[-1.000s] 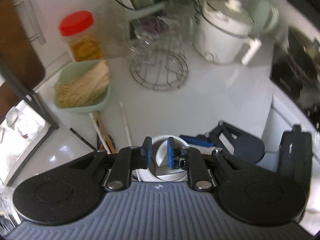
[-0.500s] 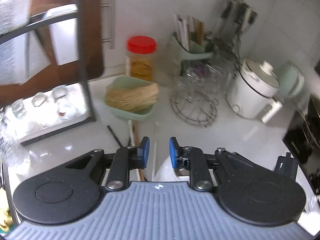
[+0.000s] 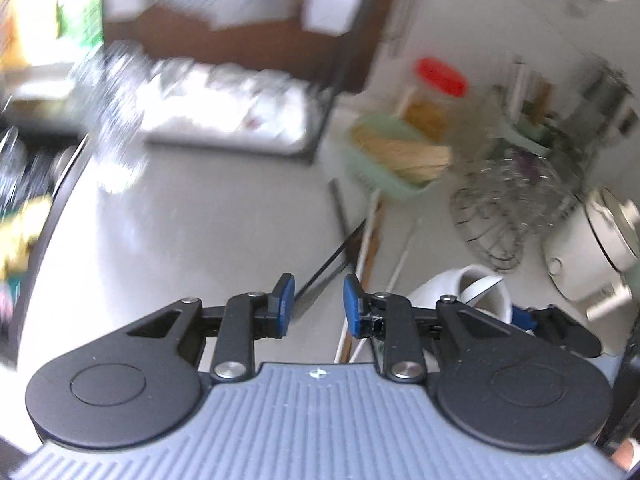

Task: Organize utensils
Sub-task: 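Move the left tool to the utensil pile and grasp a metal fork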

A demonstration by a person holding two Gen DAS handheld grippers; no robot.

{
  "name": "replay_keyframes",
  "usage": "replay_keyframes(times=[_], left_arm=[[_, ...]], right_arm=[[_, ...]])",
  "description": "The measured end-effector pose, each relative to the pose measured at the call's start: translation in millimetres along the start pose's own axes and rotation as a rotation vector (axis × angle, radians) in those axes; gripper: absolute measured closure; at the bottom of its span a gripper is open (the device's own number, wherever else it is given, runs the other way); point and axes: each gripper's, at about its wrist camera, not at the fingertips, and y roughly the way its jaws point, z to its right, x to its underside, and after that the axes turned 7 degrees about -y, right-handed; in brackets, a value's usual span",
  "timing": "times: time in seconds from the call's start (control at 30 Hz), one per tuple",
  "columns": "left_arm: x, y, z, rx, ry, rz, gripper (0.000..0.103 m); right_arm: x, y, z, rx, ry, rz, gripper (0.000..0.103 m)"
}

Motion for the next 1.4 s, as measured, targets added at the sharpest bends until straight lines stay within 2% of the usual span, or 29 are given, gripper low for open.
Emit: replay_keyframes(times=[0.2, 0.33, 0.47, 0.67, 0.9, 1.1, 1.17, 1.23, 1.3, 1.4], left_arm=[[34.8, 6.7, -23.0, -0.102, -0.123, -0.021, 0.071], [51.4, 16.2, -31.5, -0.142, -0.178, -0.049, 0.071], [64.7, 27.6, -38.6, -0.144, -0.229, -0.090, 0.071], [87.1, 44.8, -42.5, -0.173, -0.271, -0.136, 0.071], [95.7, 55.8, -38.7, -0.183, -0.281, -0.112, 0.071], [91.0, 60.7, -35.2, -0.217, -0.274, -0.095, 0.073], [89.8, 62.0, -33.7, -0.225, -0.271, -0.103, 0.076], [88.5, 63.3, -32.2, -0.244, -0.259, -0.109, 0.086], [87.4, 64.3, -32.5, -0.246, -0.264, -0.119, 0.091], [85.7, 65.0, -34.6, -0.241, -0.270, -0.129, 0.094]], right_arm=[[2.3, -1.8, 5.5, -0.032, -0.027, 0.002, 0.014], [3.5, -2.6, 7.1, -0.047, -0.041, 0.003, 0.014], [3.6, -2.9, 9.7, -0.063, -0.053, -0.001, 0.014], [3.3, -3.1, 10.5, -0.069, -0.055, -0.008, 0.014], [3.1, -2.9, 10.6, -0.070, -0.057, -0.010, 0.014], [4.0, -3.3, 10.2, -0.070, -0.058, -0.008, 0.014], [3.7, -3.2, 10.5, -0.070, -0.058, -0.007, 0.014], [4.0, -3.2, 10.7, -0.069, -0.057, -0.004, 0.014], [4.2, -3.3, 10.5, -0.069, -0.056, -0.002, 0.014], [4.4, -3.5, 10.0, -0.066, -0.054, -0.001, 0.014]])
